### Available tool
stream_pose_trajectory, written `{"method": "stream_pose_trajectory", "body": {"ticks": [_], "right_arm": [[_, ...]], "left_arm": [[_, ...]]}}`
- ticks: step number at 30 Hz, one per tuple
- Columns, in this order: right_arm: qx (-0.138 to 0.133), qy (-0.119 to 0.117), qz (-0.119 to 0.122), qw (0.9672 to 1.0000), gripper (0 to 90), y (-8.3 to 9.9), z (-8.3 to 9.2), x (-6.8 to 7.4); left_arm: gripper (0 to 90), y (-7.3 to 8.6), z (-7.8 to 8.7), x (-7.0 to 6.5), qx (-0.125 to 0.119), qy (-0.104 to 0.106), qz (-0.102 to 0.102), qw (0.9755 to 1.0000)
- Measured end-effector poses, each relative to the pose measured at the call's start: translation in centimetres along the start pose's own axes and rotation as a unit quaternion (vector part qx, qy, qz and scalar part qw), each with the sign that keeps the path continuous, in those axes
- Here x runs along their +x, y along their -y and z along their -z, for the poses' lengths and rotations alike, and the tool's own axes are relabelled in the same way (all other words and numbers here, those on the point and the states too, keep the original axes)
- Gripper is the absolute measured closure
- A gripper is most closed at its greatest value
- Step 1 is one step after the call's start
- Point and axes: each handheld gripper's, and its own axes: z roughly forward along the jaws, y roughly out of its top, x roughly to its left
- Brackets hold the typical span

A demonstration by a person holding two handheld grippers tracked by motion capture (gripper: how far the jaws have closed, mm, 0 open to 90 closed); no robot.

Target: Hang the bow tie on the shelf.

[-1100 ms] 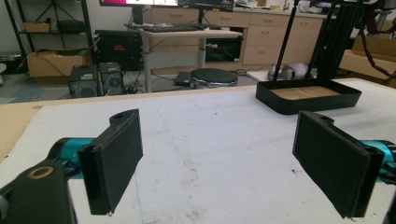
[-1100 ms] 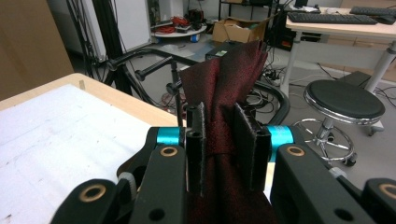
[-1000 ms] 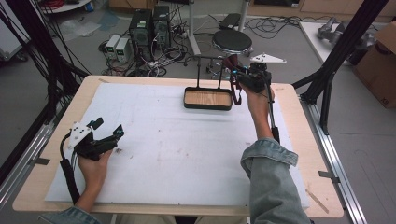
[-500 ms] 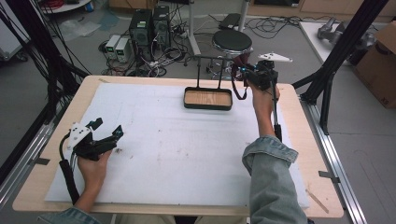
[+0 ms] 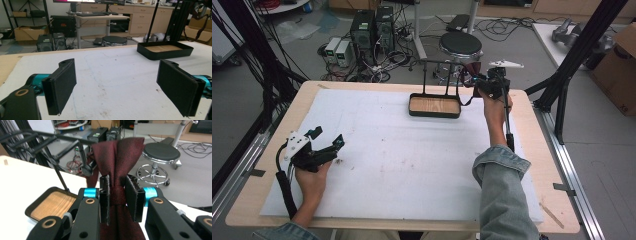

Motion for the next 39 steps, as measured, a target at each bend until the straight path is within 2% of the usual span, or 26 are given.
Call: {"method": "stream_pose_trajectory", "body": {"ticks": [12, 28, 39], "right_arm": [[0.017, 0.002, 0.008, 0.9998, 73.4, 0.3, -0.6, 0.3], [0.013, 0.005, 0.007, 0.9999, 69.5, 0.2, 0.1, -0.1], [0.003, 0.005, 0.001, 1.0, 62.4, -0.1, 1.0, -0.4]], "left_arm": [[16.4, 0.0, -0.1, 0.0, 0.0, 0.001, 0.002, 1.0], [16.4, 0.1, -0.1, 0.0, 0.002, 0.001, 0.001, 1.0], [16.4, 0.1, -0.1, 0.0, 0.002, 0.002, 0.002, 1.0]]}}
